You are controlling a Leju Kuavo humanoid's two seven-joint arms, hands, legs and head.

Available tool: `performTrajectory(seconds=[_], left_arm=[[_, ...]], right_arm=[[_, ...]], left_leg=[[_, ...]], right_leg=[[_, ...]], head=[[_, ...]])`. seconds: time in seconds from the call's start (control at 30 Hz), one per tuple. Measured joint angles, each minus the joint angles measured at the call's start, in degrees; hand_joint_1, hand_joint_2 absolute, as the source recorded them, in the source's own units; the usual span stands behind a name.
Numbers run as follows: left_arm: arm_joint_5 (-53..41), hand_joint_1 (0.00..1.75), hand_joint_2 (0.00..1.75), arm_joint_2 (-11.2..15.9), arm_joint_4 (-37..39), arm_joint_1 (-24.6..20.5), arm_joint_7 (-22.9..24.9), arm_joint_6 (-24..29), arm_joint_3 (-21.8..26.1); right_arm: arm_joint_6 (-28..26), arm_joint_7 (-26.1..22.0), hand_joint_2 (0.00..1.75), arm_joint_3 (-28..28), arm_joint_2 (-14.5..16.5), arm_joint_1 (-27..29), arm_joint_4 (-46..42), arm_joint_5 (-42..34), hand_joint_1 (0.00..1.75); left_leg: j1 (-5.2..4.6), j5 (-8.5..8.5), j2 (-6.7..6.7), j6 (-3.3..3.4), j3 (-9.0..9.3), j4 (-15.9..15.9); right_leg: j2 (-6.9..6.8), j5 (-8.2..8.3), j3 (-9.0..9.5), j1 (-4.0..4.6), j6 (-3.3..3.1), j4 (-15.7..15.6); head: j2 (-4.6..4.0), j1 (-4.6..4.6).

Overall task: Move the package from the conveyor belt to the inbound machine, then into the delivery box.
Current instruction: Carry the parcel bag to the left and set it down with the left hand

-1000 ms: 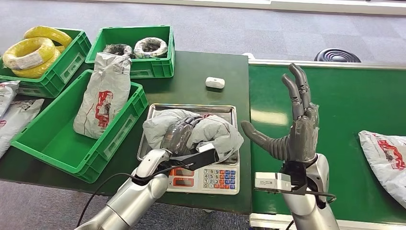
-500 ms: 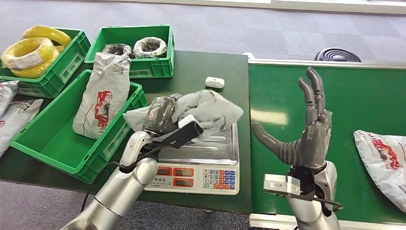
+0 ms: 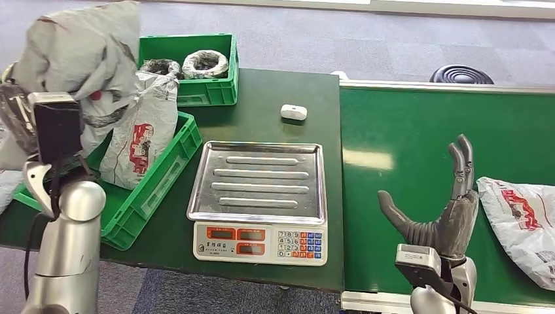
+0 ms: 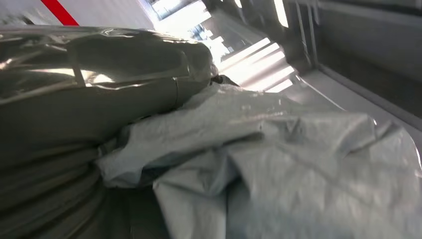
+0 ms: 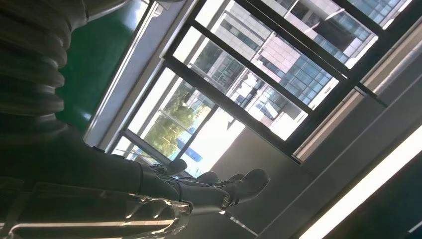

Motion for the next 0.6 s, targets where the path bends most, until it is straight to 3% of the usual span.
performTrajectory(seconds=[0.1, 0.2, 0.33, 0.6], left_arm=[[-0.9, 0.00, 1.75, 2.0, 2.4, 0.0, 0.6, 0.3, 7.1], [-1.7, 0.00, 1.75, 3.8, 7.0, -0.6, 2.2, -0.9, 11.3], [-1.3, 0.00, 1.75, 6.4, 15.6, -1.6, 0.9, -2.8, 14.7], [2.9, 0.00, 1.75, 7.6, 24.2, -2.3, -1.7, -8.0, 15.4]], right_arm=[[0.8, 0.7, 1.75, -1.0, 0.2, 1.3, 0.4, -0.1, 0.00], [1.3, 1.4, 1.75, -1.4, 0.3, 2.0, 0.9, 0.1, 0.00], [2.7, 2.3, 1.75, -2.2, 0.4, 3.1, 1.6, 0.1, 0.00], [4.8, 3.3, 1.75, -3.4, 0.6, 4.9, 3.2, -0.4, 0.00]], left_leg=[[0.00, 0.00, 0.01, 0.00, 0.00, 0.0], [0.00, 0.00, 0.02, 0.00, 0.01, 0.0], [0.00, 0.00, 0.03, 0.00, 0.02, 0.0], [-0.01, -0.01, 0.05, 0.00, 0.01, 0.0]], right_leg=[[0.04, 0.00, -0.02, 0.00, 0.00, 0.0], [0.04, -0.01, -0.03, 0.00, 0.00, 0.0], [0.04, 0.00, -0.04, 0.00, 0.00, 0.0], [0.10, 0.00, -0.04, -0.01, 0.00, 0.0]], head=[[0.00, -0.01], [0.00, -0.01], [0.00, -0.02], [0.00, 0.00]])
